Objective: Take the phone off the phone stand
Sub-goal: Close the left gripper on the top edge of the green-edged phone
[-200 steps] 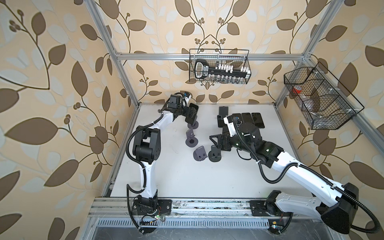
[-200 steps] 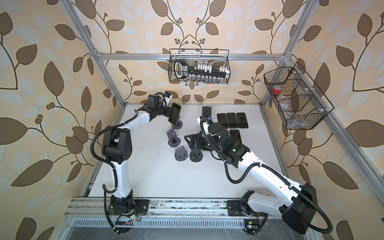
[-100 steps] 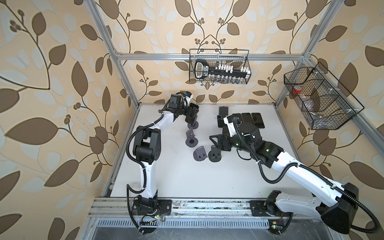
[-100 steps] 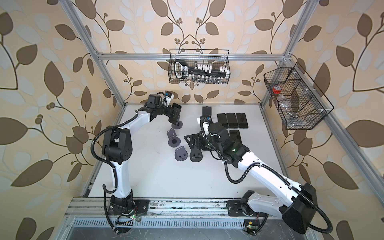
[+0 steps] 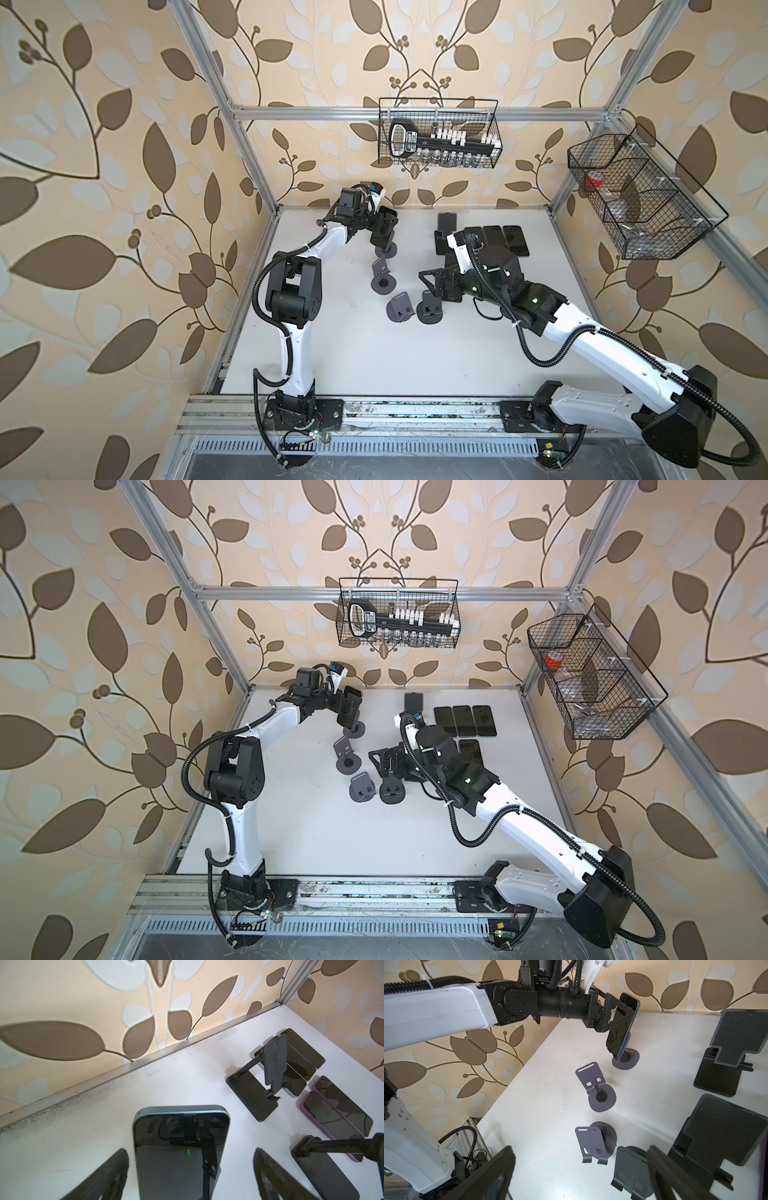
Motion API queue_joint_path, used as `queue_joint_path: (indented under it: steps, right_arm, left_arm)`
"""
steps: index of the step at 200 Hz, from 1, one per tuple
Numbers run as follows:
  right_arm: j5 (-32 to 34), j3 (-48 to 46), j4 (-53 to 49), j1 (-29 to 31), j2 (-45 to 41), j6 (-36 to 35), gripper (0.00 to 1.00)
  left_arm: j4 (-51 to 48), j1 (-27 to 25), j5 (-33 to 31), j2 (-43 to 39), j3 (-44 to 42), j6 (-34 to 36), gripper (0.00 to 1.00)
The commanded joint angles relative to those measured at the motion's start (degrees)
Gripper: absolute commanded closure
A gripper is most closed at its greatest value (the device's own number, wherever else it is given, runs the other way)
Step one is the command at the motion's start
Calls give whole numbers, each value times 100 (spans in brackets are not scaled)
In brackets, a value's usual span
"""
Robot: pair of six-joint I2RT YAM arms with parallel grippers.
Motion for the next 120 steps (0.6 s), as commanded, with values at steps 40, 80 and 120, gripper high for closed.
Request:
queue_joint_path:
  steps: [40, 80, 120]
  right_arm:
    - [-37, 20, 18, -19, -100, -16, 0]
    - [38, -5, 10, -19, -144, -26, 0]
    - [57, -95, 10, -21, -161, -26, 0]
  left_arm:
    - [220, -124, 52, 159, 31, -17, 7]
    - [291, -178, -105, 310, 107, 30, 7]
    - [299, -222, -193, 324, 165, 53, 9]
